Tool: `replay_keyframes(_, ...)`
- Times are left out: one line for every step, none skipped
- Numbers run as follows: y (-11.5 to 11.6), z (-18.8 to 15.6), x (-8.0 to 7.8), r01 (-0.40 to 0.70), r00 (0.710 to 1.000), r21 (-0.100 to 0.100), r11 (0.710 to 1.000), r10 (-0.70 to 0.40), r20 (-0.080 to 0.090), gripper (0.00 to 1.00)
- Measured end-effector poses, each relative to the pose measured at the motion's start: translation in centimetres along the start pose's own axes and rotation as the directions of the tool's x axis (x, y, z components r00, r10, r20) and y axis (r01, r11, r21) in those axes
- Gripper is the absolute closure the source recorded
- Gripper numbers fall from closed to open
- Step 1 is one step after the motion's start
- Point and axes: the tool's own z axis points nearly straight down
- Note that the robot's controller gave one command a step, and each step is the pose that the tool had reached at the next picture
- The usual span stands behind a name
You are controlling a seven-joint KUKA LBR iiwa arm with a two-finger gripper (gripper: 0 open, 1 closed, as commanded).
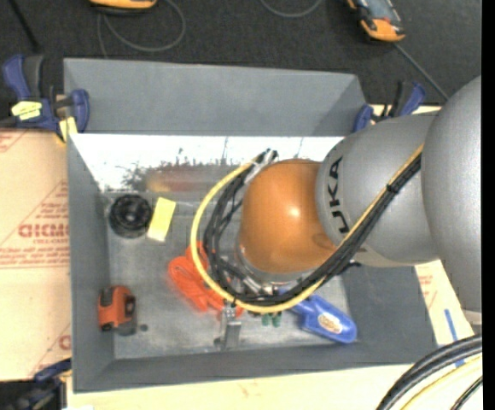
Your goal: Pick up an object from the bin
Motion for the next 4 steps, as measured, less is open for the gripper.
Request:
replay_keyframes(0.0,-0.4,-0.2,-0.004,1.0,-0.001,1.0,0.004,0.008,0.0)
replay_keyframes(0.0,0.2,-1.3,0.036,0.999,0.002,0.999,-0.036,0.01,0.0)
replay_keyframes(-0.4,1.0,-4.3,0.067,0.998,0.002,0.998,-0.067,0.01,0.0)
replay_keyframes(-1.5,3.8,-5.3,0.131,0.991,0.003,0.991,-0.131,0.01,0.0)
